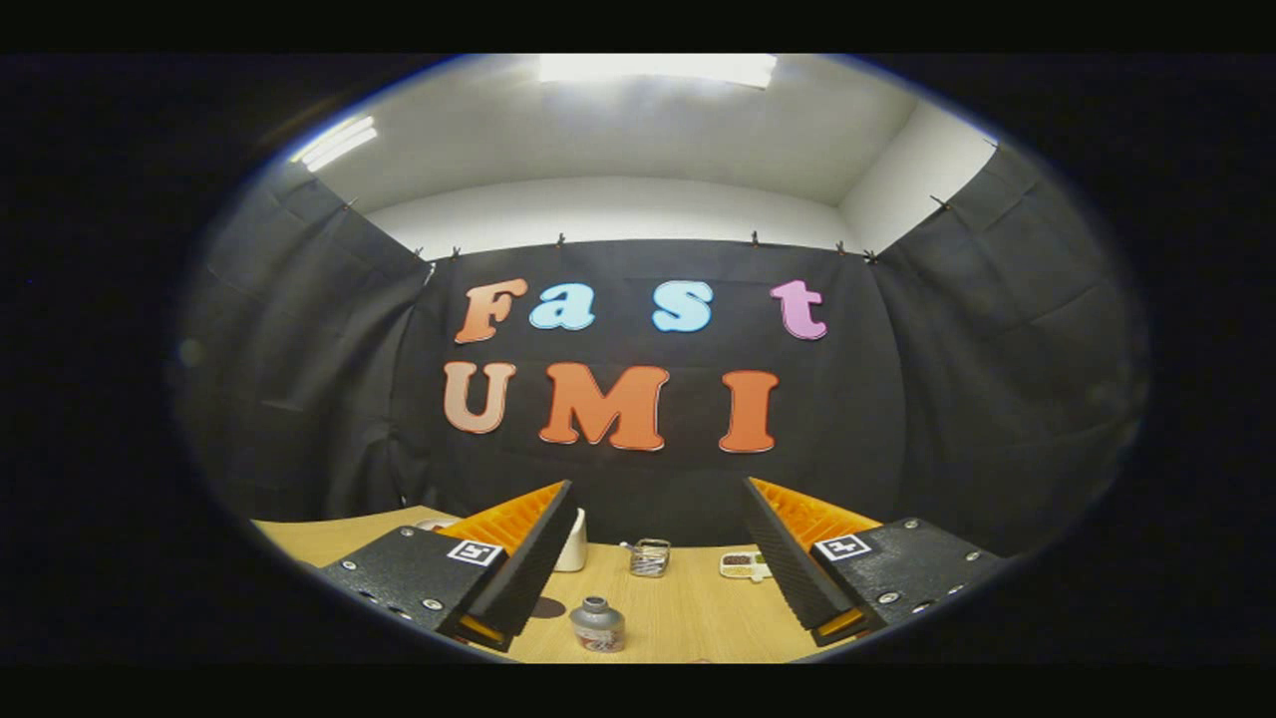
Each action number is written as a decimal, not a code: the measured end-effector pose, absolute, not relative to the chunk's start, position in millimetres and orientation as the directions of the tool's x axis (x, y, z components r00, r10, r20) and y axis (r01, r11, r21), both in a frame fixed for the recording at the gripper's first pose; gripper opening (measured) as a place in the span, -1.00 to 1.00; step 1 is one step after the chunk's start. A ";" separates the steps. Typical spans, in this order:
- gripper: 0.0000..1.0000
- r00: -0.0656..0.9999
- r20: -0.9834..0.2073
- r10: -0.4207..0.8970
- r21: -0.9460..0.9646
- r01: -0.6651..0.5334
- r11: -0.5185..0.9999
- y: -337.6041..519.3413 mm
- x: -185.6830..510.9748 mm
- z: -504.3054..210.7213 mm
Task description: Take the bottle from table, then pour the juice into the cup, finally place the bottle on the coaster
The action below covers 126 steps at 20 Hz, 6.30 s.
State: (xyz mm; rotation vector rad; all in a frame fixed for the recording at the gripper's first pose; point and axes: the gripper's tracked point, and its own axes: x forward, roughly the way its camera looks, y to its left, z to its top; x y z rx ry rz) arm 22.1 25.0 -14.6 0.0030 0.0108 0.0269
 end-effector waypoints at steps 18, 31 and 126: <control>0.95 0.994 -0.074 0.075 0.016 -0.074 0.997 30.2 17.8 -91.5; 0.96 0.960 -0.221 0.174 0.080 -0.160 0.984 64.1 20.9 -215.6; 0.51 0.942 -0.236 0.240 -0.946 -0.280 0.167 243.1 69.1 -297.6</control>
